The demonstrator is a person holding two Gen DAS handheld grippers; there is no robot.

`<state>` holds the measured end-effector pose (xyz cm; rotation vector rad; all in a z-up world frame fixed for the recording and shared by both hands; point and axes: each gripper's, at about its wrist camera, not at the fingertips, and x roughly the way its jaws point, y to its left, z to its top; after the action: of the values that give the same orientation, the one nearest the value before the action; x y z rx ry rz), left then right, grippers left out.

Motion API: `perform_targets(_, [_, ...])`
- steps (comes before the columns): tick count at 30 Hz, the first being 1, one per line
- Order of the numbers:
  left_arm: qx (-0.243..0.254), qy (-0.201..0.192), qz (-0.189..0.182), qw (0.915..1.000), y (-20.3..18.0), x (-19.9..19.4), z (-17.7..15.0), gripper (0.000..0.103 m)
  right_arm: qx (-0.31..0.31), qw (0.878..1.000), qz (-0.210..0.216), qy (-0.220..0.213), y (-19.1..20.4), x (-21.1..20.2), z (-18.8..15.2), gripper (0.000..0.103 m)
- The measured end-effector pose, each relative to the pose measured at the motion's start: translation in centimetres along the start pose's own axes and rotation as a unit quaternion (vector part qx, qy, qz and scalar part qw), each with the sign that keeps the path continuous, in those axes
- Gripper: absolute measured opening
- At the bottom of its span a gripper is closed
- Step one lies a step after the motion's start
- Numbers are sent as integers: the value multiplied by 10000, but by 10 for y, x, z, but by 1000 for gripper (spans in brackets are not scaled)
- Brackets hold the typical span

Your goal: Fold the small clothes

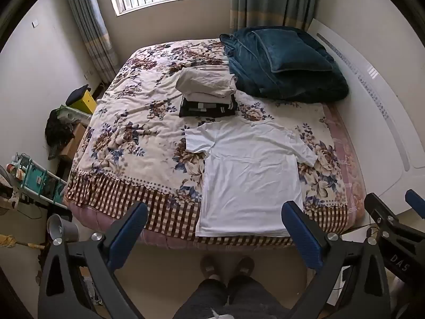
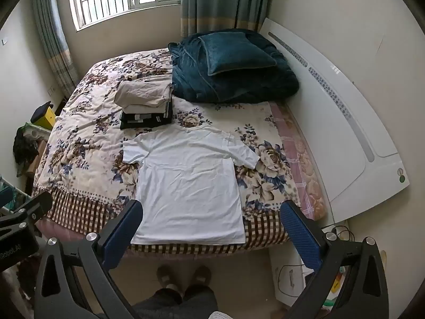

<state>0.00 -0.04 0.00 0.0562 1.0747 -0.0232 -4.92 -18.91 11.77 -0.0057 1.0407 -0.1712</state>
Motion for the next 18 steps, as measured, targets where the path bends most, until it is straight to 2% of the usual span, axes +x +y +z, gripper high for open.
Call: perform_targets(18, [-43,-33,-51,10000,1,-8,6,103,6,10000,-5,-89,-2,-12,3,103])
